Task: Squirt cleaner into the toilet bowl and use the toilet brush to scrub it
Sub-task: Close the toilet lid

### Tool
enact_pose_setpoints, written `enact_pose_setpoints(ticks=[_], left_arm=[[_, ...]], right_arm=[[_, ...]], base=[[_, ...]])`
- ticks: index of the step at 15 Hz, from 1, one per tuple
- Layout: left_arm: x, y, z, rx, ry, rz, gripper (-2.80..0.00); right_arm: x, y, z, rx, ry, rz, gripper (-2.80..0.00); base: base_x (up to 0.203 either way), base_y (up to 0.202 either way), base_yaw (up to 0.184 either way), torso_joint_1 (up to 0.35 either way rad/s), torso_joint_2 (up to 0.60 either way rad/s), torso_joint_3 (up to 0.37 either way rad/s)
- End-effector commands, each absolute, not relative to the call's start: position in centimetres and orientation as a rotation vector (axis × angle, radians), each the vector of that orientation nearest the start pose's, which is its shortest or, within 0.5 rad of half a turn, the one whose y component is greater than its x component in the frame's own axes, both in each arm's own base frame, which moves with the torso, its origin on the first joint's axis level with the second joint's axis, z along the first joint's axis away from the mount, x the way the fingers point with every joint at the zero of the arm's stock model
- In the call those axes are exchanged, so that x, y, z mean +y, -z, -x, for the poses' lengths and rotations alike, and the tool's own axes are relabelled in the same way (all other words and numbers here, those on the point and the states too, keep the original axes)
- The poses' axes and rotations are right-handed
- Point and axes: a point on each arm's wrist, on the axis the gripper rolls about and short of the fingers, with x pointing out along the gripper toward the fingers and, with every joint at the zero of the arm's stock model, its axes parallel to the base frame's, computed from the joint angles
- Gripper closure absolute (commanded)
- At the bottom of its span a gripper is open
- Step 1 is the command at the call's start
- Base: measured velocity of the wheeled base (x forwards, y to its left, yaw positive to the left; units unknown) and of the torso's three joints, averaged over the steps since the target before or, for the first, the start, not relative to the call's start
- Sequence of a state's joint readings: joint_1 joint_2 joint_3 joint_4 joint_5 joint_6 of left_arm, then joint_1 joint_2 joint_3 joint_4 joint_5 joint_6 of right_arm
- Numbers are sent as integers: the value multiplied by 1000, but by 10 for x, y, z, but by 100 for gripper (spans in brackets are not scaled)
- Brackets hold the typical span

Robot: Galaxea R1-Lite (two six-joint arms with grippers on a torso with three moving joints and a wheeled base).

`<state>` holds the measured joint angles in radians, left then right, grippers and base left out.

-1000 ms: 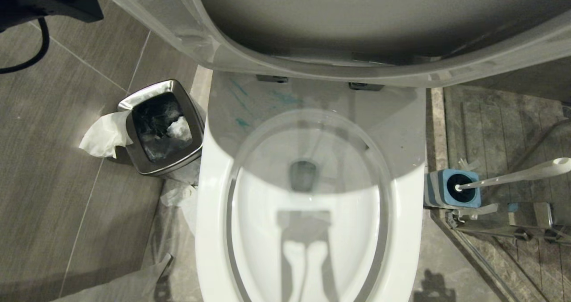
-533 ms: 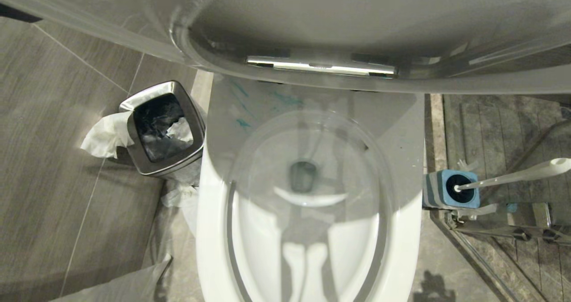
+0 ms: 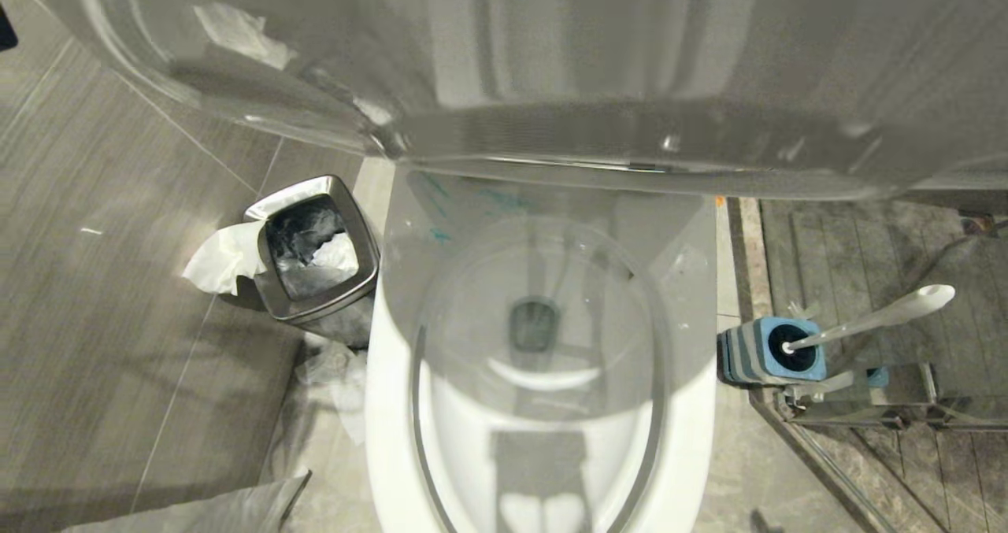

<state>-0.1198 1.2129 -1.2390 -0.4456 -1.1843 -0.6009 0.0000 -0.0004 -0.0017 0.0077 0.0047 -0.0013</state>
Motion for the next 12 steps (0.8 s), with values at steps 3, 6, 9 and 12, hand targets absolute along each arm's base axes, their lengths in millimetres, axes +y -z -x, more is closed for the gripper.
enact_pose_setpoints(ticks=[3, 6, 9, 12], left_arm=[[-39, -396, -142, -20, 1356, 258, 0], [-38, -396, -136, -28, 1357, 253, 0], [-36, -396, -125, -46, 1353, 246, 0], [-34, -401, -108, -77, 1359, 227, 0]], right_arm=[[0, -75, 23, 6, -6, 2, 0], [0, -75, 23, 6, -6, 2, 0], [0, -75, 23, 6, -6, 2, 0], [0, -75, 23, 6, -6, 2, 0]], base=[[0, 0, 0, -4, 1, 67], [0, 0, 0, 0, 0, 0], [0, 0, 0, 0, 0, 0], [0, 0, 0, 0, 0, 0]])
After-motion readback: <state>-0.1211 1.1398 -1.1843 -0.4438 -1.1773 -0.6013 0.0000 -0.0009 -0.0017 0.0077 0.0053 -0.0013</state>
